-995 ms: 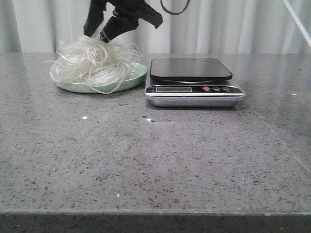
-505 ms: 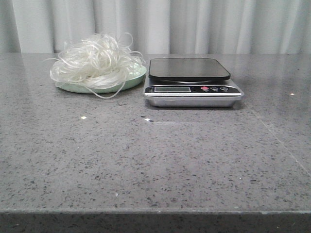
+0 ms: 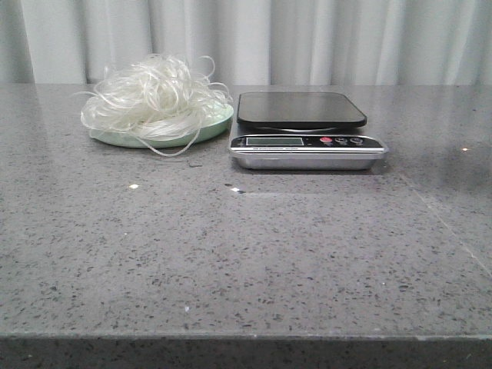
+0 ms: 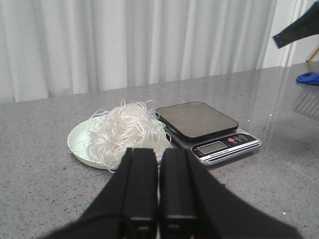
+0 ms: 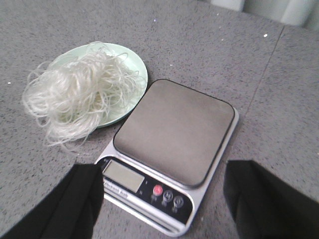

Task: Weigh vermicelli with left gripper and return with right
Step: 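Open the right gripper and lift it away from the plate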

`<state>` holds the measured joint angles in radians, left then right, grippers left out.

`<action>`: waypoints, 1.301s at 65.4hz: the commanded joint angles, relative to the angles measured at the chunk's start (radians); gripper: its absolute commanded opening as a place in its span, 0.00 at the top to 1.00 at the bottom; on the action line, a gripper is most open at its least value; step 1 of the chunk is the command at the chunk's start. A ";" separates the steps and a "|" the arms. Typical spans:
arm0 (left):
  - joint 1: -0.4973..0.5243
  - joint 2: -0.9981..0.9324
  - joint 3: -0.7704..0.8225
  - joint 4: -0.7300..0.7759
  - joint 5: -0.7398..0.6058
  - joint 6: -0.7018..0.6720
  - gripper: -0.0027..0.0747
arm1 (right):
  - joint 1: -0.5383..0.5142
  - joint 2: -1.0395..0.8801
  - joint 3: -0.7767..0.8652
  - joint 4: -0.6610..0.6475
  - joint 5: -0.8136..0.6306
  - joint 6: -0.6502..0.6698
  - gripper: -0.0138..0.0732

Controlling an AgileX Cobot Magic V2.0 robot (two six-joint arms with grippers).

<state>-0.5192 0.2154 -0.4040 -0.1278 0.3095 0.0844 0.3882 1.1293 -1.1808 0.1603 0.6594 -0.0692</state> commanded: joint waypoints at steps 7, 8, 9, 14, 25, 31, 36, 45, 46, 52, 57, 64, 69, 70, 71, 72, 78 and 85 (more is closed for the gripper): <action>0.000 0.013 -0.026 -0.013 -0.073 -0.001 0.79 | -0.002 -0.357 0.274 0.009 -0.214 -0.012 0.15; 0.000 0.013 -0.026 -0.013 -0.073 -0.001 0.79 | -0.002 -0.404 0.316 0.009 -0.232 -0.012 0.15; 0.000 0.013 -0.026 -0.013 -0.073 -0.001 0.79 | -0.002 -0.415 0.327 0.009 -0.236 -0.012 0.15; 0.000 0.013 -0.026 -0.013 -0.073 -0.001 0.79 | -0.002 -0.586 0.453 0.009 -0.289 -0.012 0.15; 0.000 0.013 -0.026 -0.013 -0.073 -0.001 0.79 | -0.002 -0.888 0.657 0.007 -0.365 -0.012 0.15; 0.000 0.013 -0.026 -0.013 -0.073 -0.001 0.79 | -0.002 -0.999 0.731 0.005 -0.388 -0.012 0.15; 0.000 0.013 -0.026 -0.013 -0.073 -0.001 0.79 | -0.002 -1.064 0.774 0.006 -0.405 -0.012 0.17; 0.000 0.013 -0.026 -0.013 -0.073 -0.001 0.79 | -0.002 -1.099 0.787 0.006 -0.415 -0.012 0.44; 0.000 0.013 -0.026 -0.013 -0.073 -0.001 0.79 | -0.002 -1.099 0.787 0.006 -0.415 -0.012 0.52; 0.000 0.013 -0.026 -0.013 -0.073 -0.001 0.79 | -0.002 -1.099 0.787 0.006 -0.405 -0.012 0.67; 0.000 0.013 -0.026 -0.013 -0.073 -0.001 0.79 | -0.002 -1.099 0.787 0.006 -0.371 -0.012 0.64; 0.000 0.013 -0.026 -0.013 -0.073 -0.001 0.79 | -0.002 -1.099 0.787 0.006 -0.347 -0.012 0.65; 0.000 0.013 -0.026 -0.013 -0.073 -0.001 0.79 | -0.002 -1.099 0.787 0.006 -0.347 -0.012 0.65; 0.000 0.013 -0.026 -0.013 -0.073 -0.001 0.79 | -0.002 -1.099 0.787 0.006 -0.347 -0.012 0.65; 0.000 0.013 -0.026 -0.013 -0.073 -0.001 0.79 | -0.002 -1.099 0.787 0.006 -0.347 -0.012 0.65; 0.000 0.013 -0.026 -0.013 -0.073 -0.001 0.79 | -0.002 -1.099 0.787 0.006 -0.347 -0.012 0.65; 0.000 0.013 -0.026 -0.013 -0.073 -0.001 0.79 | -0.002 -1.099 0.787 0.006 -0.347 -0.012 0.65; 0.000 0.013 -0.026 -0.013 -0.073 -0.001 0.79 | -0.002 -1.099 0.787 0.006 -0.347 -0.012 0.65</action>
<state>-0.5192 0.2154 -0.4040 -0.1278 0.3095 0.0844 0.3882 0.0162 -0.3688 0.1642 0.3839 -0.0715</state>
